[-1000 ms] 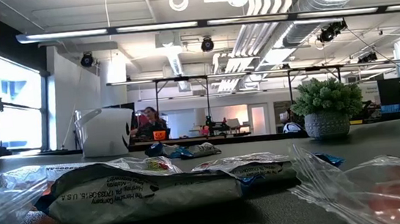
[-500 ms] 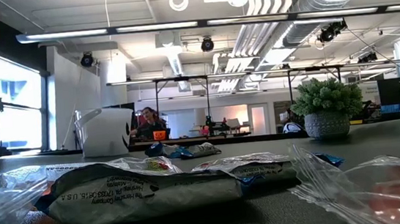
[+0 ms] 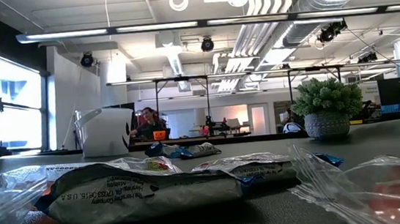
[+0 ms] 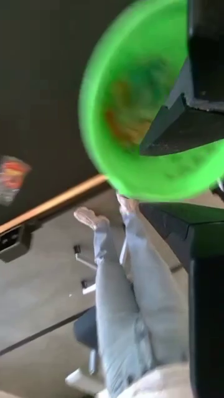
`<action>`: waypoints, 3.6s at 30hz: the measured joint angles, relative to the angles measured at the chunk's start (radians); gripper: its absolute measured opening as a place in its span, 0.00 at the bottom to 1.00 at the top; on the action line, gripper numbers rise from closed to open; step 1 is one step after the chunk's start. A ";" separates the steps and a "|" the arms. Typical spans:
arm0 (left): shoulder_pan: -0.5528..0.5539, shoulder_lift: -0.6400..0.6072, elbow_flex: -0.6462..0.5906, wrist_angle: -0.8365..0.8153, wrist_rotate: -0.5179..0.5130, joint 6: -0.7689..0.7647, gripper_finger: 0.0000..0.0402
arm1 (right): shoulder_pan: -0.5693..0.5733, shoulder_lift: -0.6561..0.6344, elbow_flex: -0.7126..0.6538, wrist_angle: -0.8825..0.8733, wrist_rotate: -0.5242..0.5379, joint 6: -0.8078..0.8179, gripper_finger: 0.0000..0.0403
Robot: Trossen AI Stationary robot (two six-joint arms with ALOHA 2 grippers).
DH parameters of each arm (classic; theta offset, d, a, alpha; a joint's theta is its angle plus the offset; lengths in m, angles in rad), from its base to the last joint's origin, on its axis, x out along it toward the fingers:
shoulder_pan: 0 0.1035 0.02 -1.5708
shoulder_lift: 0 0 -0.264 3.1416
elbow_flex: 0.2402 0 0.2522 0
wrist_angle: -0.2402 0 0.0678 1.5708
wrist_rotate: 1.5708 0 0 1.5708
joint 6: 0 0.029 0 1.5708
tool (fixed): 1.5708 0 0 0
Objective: Sort candy
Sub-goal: Put the orange gummy into the green bucket
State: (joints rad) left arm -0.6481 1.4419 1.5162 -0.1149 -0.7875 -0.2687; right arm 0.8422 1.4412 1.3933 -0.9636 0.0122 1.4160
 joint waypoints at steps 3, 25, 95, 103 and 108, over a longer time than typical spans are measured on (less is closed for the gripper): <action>-0.011 -0.002 0.000 -0.044 0.017 -0.011 0.39 | -0.090 0.013 0.000 0.000 -0.052 -0.204 0.28; -0.089 -0.079 0.000 -0.504 0.020 -0.307 0.39 | -0.349 0.415 0.000 0.251 -0.230 -0.925 0.23; -0.101 -0.083 0.000 -0.599 0.052 -0.375 0.39 | -0.424 0.381 0.000 0.392 -0.408 -1.076 0.00; -0.101 -0.083 0.000 -0.598 0.052 -0.367 0.39 | -0.405 0.134 0.000 0.271 -0.391 -0.818 0.00; -0.101 -0.083 0.000 -0.584 0.023 -0.366 0.39 | -0.356 0.021 0.001 0.165 -0.292 -0.734 0.00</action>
State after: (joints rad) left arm -0.7486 1.3590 1.5162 -0.6991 -0.7642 -0.6350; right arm 0.4860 1.4626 1.3941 -0.7988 -0.2796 0.6825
